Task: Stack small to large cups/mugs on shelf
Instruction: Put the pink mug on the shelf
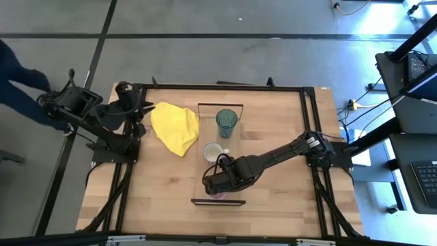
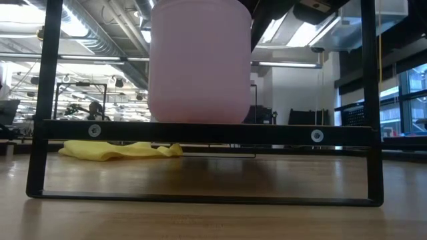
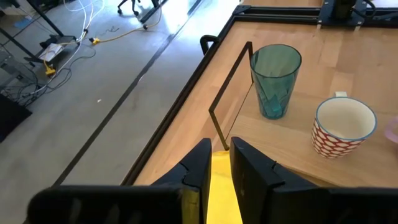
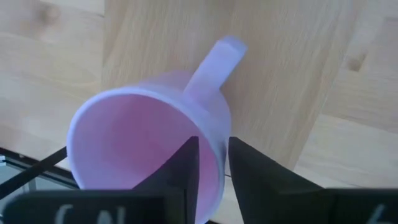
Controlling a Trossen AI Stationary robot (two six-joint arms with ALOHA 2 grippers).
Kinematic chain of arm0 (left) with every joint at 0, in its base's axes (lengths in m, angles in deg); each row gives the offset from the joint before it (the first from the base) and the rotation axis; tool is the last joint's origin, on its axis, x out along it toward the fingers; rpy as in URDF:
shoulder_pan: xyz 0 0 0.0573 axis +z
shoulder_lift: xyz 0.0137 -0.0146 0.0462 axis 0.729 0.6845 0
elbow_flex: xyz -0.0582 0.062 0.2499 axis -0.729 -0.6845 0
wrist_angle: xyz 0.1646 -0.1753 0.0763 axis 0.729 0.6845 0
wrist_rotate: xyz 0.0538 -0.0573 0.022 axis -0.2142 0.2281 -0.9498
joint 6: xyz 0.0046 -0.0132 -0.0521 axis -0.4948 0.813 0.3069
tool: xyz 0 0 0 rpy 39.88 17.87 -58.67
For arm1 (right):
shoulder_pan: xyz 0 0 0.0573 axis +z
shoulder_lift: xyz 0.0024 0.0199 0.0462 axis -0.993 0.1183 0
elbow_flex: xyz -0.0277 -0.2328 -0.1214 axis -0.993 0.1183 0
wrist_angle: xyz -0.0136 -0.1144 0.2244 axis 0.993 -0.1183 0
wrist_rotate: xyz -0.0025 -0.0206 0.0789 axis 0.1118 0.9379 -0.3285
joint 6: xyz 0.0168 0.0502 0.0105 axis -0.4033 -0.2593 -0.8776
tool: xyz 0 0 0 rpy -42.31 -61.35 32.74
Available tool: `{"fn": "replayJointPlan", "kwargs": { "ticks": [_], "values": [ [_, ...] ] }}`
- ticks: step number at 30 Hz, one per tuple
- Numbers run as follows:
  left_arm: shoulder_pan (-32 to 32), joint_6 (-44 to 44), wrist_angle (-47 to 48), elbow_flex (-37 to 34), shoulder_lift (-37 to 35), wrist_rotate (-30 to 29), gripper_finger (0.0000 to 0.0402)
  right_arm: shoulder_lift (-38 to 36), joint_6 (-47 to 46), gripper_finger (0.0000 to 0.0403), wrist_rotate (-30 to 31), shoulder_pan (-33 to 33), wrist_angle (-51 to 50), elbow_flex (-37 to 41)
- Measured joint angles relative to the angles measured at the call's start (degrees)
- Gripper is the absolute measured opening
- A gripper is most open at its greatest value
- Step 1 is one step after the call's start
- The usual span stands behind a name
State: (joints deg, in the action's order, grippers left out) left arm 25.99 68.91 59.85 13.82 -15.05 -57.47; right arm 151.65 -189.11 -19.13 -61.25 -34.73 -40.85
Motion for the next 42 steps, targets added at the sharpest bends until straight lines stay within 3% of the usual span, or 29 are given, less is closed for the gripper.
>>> {"fn": "replayJointPlan", "kwargs": {
  "ticks": [11, 24, 34, 42],
  "values": [
    [0.02, -0.03, -0.02, 0.00, -0.42, 0.23, 0.0055, 0.00, -0.21, 0.0084, -0.09, 0.00, -0.51, 0.00],
    [0.02, -0.06, 0.60, 0.00, -0.45, 0.68, 0.0055, 0.00, -3.40, 0.0009, 0.73, 0.02, -0.58, 0.00],
    [0.00, -0.11, 2.58, 0.00, -0.45, 0.68, 0.0055, -0.02, -4.46, 0.0070, 0.83, 0.28, 2.78, 0.02],
    [0.02, -0.45, 3.04, 0.00, -0.45, 0.68, 0.0055, -0.66, -3.43, 0.0073, 0.55, 0.52, 2.93, 0.02]
  ]
}}
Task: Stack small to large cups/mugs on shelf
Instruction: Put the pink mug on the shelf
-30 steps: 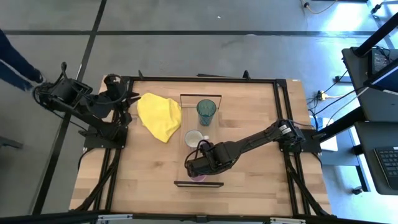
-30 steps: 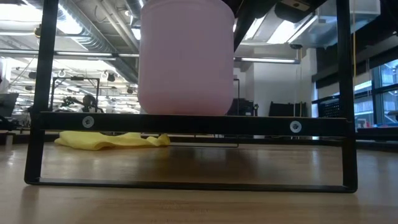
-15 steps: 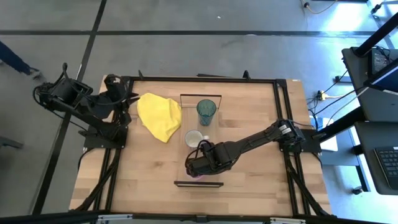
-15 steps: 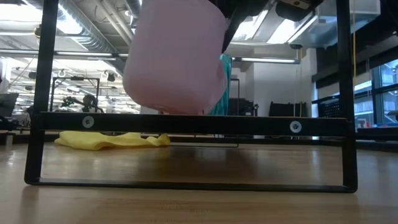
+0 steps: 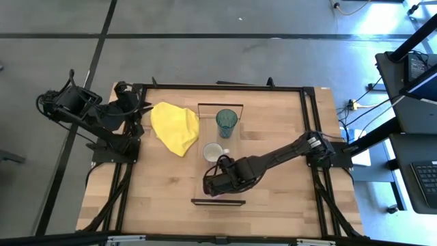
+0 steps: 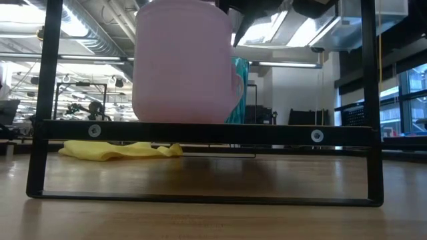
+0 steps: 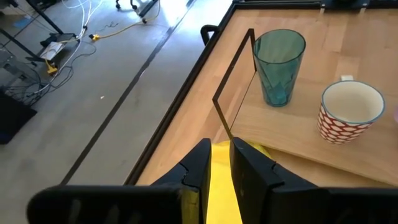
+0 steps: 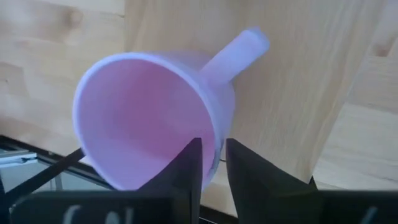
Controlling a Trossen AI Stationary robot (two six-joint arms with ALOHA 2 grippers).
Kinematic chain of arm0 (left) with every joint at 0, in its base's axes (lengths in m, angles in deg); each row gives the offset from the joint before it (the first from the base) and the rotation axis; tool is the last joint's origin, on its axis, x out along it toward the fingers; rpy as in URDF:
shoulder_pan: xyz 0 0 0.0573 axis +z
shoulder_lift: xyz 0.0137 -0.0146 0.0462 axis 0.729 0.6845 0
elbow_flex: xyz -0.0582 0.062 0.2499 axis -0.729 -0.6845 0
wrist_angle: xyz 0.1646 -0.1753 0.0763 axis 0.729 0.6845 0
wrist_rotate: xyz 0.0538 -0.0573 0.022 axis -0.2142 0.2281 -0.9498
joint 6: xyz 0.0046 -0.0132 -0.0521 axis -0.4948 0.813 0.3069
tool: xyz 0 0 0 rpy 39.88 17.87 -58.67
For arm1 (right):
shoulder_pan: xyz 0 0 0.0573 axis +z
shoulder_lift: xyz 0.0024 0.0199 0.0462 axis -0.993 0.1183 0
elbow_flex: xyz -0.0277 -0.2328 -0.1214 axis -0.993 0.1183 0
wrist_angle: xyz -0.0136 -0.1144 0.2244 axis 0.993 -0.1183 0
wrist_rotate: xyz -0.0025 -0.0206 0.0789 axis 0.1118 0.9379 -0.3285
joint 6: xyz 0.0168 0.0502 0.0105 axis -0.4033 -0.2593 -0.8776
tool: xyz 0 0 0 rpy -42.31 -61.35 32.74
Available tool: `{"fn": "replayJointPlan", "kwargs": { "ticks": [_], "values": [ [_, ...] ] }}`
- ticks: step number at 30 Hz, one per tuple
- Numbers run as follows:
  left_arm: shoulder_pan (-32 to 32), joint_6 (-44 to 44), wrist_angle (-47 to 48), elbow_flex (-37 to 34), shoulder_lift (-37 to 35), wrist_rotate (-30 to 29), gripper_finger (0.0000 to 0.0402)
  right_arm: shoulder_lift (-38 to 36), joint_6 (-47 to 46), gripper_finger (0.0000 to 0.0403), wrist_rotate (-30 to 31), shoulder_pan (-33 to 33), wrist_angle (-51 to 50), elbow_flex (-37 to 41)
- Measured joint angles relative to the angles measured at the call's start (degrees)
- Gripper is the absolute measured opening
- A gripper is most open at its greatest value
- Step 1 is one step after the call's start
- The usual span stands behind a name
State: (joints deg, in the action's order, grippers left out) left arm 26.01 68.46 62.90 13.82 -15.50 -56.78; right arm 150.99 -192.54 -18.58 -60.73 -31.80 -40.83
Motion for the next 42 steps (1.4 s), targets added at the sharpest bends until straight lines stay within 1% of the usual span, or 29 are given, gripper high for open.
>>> {"fn": "replayJointPlan", "kwargs": {
  "ticks": [1, 5, 7, 11, 14, 16, 17, 20, 28, 32, 42],
  "values": [
    [0.00, 0.00, 0.06, 0.00, 0.00, 0.00, 0.0055, -0.52, 0.28, 0.0073, 0.63, 0.18, -0.09, 0.00],
    [-0.02, 0.02, 0.05, 0.00, 0.00, 0.00, 0.0055, -3.45, 0.37, 0.0074, 6.86, 0.67, -1.15, -0.02],
    [0.00, 0.04, 0.06, 0.00, 0.00, 0.00, 0.0055, -4.79, 0.17, 0.0072, 9.18, 0.74, -3.60, -0.02],
    [-0.01, 0.26, 0.03, 0.00, 0.01, -0.02, 0.0055, -5.72, 0.26, 0.0056, 8.67, 0.61, -8.70, -0.02],
    [0.00, 0.49, 0.02, 0.00, 0.02, -0.02, 0.0055, -5.59, 1.93, 0.0031, 7.67, -0.15, -8.97, -0.02],
    [-0.01, 1.06, -0.01, 0.00, 0.02, -0.02, 0.0055, -5.59, 3.49, 0.0011, 7.82, -0.85, -8.04, -0.02],
    [0.00, 1.43, -0.02, 0.00, 0.02, -0.02, 0.0055, -5.59, 4.36, 0.0007, 8.58, -1.29, -8.05, -0.02],
    [0.00, 1.62, -0.05, 0.00, 0.02, -0.31, 0.0055, -5.55, 6.97, 0.0007, 9.72, -2.88, -8.17, -0.02],
    [-0.02, 3.50, -0.11, 0.00, 0.02, -0.48, 0.0055, -5.53, 14.82, 0.0003, 6.86, -5.86, -6.38, -0.02],
    [-0.01, 3.99, -0.10, 0.00, 0.02, -0.48, 0.0055, -5.22, 17.27, 0.0002, 3.47, -6.49, -5.90, -0.02],
    [-0.02, 4.59, -0.10, 0.00, 0.02, -1.05, 0.0055, -3.78, 22.38, 0.0001, 2.79, -7.47, -4.41, 0.02]
  ]
}}
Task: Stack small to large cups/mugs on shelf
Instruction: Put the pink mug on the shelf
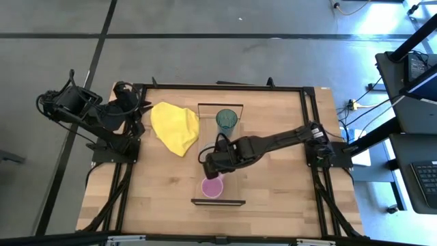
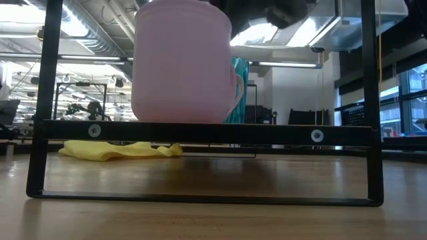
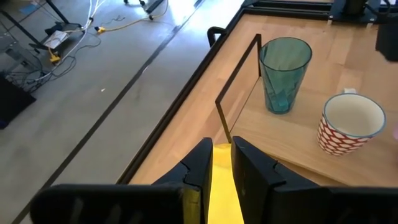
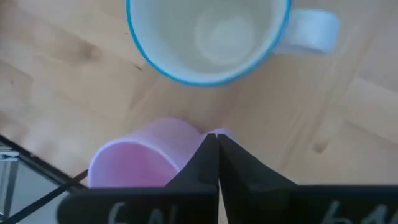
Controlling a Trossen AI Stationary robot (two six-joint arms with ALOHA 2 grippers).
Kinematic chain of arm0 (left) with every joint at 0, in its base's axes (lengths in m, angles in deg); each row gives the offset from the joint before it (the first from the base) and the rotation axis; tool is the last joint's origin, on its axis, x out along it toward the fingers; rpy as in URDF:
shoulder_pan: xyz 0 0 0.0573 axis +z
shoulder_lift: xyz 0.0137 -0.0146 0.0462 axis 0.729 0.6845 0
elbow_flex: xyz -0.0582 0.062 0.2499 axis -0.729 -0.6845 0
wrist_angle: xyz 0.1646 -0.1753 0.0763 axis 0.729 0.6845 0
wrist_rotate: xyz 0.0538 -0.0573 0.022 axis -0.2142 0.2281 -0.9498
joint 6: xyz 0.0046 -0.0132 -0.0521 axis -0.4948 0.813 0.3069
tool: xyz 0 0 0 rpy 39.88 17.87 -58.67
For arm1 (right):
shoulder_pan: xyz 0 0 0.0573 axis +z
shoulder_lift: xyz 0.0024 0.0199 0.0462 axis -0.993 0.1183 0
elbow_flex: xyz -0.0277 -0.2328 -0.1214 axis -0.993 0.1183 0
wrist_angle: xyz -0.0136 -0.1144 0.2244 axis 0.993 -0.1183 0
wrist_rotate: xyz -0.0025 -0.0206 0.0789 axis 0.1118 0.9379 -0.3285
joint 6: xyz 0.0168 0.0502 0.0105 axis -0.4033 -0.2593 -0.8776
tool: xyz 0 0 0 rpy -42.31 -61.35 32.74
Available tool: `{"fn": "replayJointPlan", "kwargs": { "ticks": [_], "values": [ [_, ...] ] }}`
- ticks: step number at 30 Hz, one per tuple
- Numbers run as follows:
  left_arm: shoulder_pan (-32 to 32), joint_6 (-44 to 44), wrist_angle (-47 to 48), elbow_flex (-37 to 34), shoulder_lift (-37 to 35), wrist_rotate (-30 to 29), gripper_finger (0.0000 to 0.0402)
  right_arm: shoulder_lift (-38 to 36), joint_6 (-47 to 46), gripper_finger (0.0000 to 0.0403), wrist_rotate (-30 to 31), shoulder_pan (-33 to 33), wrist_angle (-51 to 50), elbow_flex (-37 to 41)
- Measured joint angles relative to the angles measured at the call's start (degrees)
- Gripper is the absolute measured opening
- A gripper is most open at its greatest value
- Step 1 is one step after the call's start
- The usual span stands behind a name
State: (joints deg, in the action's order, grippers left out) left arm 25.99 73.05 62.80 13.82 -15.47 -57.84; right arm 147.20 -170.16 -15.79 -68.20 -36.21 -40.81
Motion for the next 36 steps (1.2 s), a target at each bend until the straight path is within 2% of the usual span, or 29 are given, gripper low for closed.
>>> {"fn": "replayJointPlan", "kwargs": {
  "ticks": [19, 24, 34, 36],
  "values": [
    [0.02, 0.19, 0.00, 0.00, 0.00, -0.87, 0.0055, 3.57, 3.63, 0.0001, -3.11, -1.09, 0.10, 0.02],
    [0.00, 0.17, 0.00, 0.00, 0.00, -0.96, 0.0055, 4.08, 3.80, 0.0002, -5.95, -1.00, -0.32, 0.00],
    [0.02, 0.15, 0.00, 0.00, 0.00, -0.98, 0.0055, 4.25, 3.81, 0.0004, -6.77, -0.81, -0.99, 0.00],
    [0.01, 0.14, 0.00, 0.00, 0.00, -0.98, 0.0055, 4.25, 3.66, 0.0004, -5.36, -0.79, -1.34, 0.00]
  ]
}}
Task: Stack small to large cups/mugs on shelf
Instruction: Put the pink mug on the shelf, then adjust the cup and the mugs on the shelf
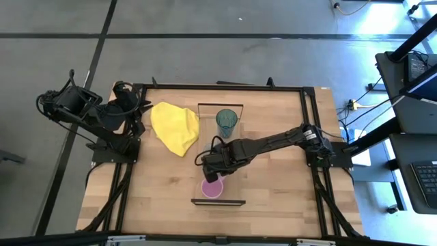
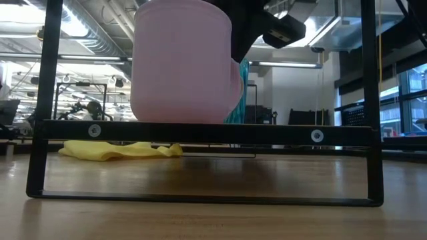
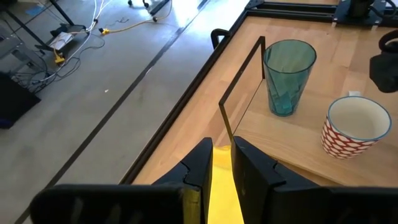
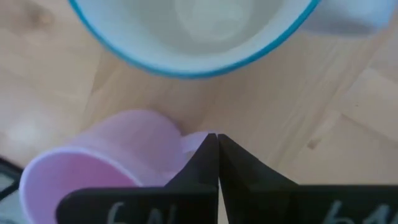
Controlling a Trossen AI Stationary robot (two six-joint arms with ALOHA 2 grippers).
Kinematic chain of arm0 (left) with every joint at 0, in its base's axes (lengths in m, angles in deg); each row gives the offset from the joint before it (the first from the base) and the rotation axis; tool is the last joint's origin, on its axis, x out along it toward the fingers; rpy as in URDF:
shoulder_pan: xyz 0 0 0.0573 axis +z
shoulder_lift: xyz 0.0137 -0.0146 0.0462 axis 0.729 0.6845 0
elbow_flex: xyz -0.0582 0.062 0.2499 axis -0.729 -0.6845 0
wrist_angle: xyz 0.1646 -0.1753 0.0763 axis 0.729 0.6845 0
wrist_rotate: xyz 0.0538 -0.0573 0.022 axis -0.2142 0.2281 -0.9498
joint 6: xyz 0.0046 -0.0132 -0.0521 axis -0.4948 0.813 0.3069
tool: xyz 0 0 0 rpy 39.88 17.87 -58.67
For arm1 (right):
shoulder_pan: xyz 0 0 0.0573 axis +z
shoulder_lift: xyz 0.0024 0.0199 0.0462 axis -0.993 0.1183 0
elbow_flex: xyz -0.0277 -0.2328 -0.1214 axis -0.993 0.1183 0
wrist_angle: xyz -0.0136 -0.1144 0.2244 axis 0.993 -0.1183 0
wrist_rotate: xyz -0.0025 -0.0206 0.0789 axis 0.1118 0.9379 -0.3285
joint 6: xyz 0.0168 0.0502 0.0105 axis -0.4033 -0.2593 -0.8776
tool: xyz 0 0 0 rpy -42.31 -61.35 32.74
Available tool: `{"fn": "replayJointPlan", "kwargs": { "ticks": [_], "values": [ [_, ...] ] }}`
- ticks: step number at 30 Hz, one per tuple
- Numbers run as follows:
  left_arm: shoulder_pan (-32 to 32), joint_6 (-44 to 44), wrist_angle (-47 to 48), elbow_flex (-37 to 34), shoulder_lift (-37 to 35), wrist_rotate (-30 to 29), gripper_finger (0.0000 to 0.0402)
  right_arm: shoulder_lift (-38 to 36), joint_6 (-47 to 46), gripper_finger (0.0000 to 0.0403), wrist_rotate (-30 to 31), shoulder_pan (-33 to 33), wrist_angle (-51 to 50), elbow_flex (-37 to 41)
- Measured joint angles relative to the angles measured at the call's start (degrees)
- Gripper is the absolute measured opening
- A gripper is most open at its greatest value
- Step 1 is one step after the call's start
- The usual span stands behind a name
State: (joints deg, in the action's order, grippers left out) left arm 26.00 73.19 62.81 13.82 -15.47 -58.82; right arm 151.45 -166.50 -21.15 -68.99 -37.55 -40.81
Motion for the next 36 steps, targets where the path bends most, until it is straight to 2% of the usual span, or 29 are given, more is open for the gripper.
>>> {"fn": "replayJointPlan", "kwargs": {
  "ticks": [3, 9, 12, 15, 20, 23, 26, 32, 36],
  "values": [
    [0.01, -0.02, 0.00, 0.00, 0.00, 0.00, 0.0055, -0.09, -0.10, 0.0004, 3.71, -0.02, -0.26, 0.00],
    [-0.01, -1.97, -0.09, -0.06, 0.00, -0.01, 0.0055, -0.37, 0.16, 0.0005, 7.07, 0.08, -0.17, -0.14],
    [0.01, -3.22, -2.73, -2.50, -0.10, 0.27, 0.0055, -0.37, 1.88, 0.0005, 12.26, 0.68, -0.13, -2.50],
    [0.01, -3.61, -7.29, -6.21, -0.07, 1.31, 0.0055, -0.37, 4.29, 0.0005, 19.28, 1.22, -0.67, -7.49],
    [0.01, -9.63, -22.53, -15.14, -0.06, 9.31, 0.0055, -0.47, 8.73, 0.0006, 27.17, 0.87, -6.31, -18.27],
    [0.65, -11.93, -31.82, -20.64, 0.07, 13.22, 0.0055, -4.44, 9.68, 0.0006, 29.34, 0.79, -5.06, -15.42],
    [1.94, -10.84, -37.14, -24.80, 0.02, 15.26, 0.0055, -7.13, 7.62, 0.0006, 30.82, 0.92, -8.40, -15.10],
    [5.72, -8.28, -41.80, -33.07, 0.02, 14.76, 0.0055, -8.39, 6.86, 0.0006, 35.77, 2.26, -16.15, -17.35],
    [8.94, -7.53, -49.84, -39.62, 0.00, 15.78, 0.0055, -8.74, 5.93, 0.0006, 36.06, 2.25, -19.33, -17.70]
  ]
}}
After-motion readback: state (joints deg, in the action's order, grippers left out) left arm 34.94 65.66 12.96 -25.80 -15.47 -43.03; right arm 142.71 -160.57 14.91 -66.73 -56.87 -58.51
